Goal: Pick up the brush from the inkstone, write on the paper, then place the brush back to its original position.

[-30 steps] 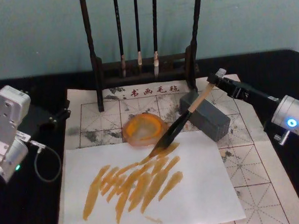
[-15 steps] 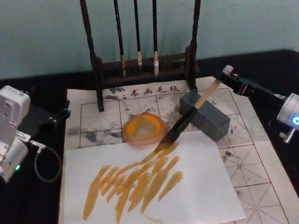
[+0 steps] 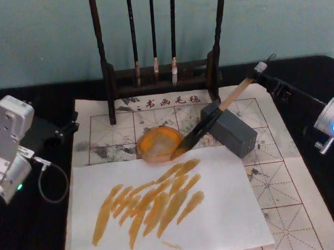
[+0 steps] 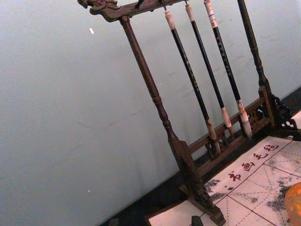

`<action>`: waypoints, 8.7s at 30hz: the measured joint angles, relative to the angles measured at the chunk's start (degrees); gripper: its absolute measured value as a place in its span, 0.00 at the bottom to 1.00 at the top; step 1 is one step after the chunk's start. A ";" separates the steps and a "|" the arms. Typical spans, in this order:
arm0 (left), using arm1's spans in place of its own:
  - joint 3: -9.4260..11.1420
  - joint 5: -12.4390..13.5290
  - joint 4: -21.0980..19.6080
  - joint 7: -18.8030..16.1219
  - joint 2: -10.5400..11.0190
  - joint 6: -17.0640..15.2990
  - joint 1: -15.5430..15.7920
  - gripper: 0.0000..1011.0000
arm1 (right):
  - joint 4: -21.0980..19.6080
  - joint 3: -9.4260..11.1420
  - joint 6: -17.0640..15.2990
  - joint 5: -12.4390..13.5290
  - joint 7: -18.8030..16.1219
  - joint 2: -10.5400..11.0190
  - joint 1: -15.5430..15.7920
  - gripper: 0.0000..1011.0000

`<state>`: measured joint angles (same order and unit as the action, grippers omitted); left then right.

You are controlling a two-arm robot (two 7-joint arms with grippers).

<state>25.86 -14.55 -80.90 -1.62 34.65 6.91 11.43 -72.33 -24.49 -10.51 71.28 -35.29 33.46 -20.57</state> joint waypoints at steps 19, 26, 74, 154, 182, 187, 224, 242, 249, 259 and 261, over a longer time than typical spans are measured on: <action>0.00 0.00 0.00 0.00 0.00 0.00 0.00 0.99 | 0.73 -0.64 0.60 2.68 1.10 -0.85 -0.69 0.19; 0.00 0.00 0.00 0.00 0.00 0.00 0.00 0.99 | 2.07 -0.97 0.73 3.42 2.36 -2.30 -1.50 0.19; 0.00 0.00 0.00 0.00 0.00 0.00 0.00 0.99 | 7.14 -1.08 0.81 3.48 8.82 -8.76 -2.51 0.19; 0.00 0.01 0.00 0.00 0.00 0.00 0.00 0.99 | 8.02 -1.21 -1.70 6.95 12.83 -8.31 -1.83 0.33; 0.00 0.00 0.00 0.00 0.00 0.00 0.00 0.99 | 8.02 -1.21 -1.64 6.97 12.80 -8.31 -1.84 0.99; 0.00 0.00 0.00 0.00 0.00 0.00 0.00 0.99 | 8.02 -1.21 -1.64 6.98 12.80 -8.31 -1.84 0.99; 0.00 0.00 0.00 0.00 0.00 0.00 0.00 0.99 | 2.58 -4.17 11.85 -16.68 15.84 0.95 2.19 0.99; 0.00 0.00 0.00 0.00 0.00 0.00 0.00 0.99 | 8.69 -5.79 20.61 -28.29 23.73 -4.23 -0.02 0.99; 0.00 0.00 0.00 0.00 0.00 0.00 0.00 0.99 | 8.43 -5.75 20.29 -27.90 23.43 -4.03 0.09 0.99; 0.00 0.00 0.00 0.00 0.00 0.00 0.00 0.99 | 8.22 -5.70 20.01 -27.57 23.15 -3.85 0.16 0.99; 0.00 0.00 0.00 0.00 0.00 0.00 0.00 0.99 | 8.20 -5.70 19.98 -27.54 23.12 -3.84 0.18 0.99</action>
<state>25.86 -14.55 -80.90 -1.62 34.65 6.91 11.43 -64.13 -30.18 9.47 43.74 -12.17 29.62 -20.39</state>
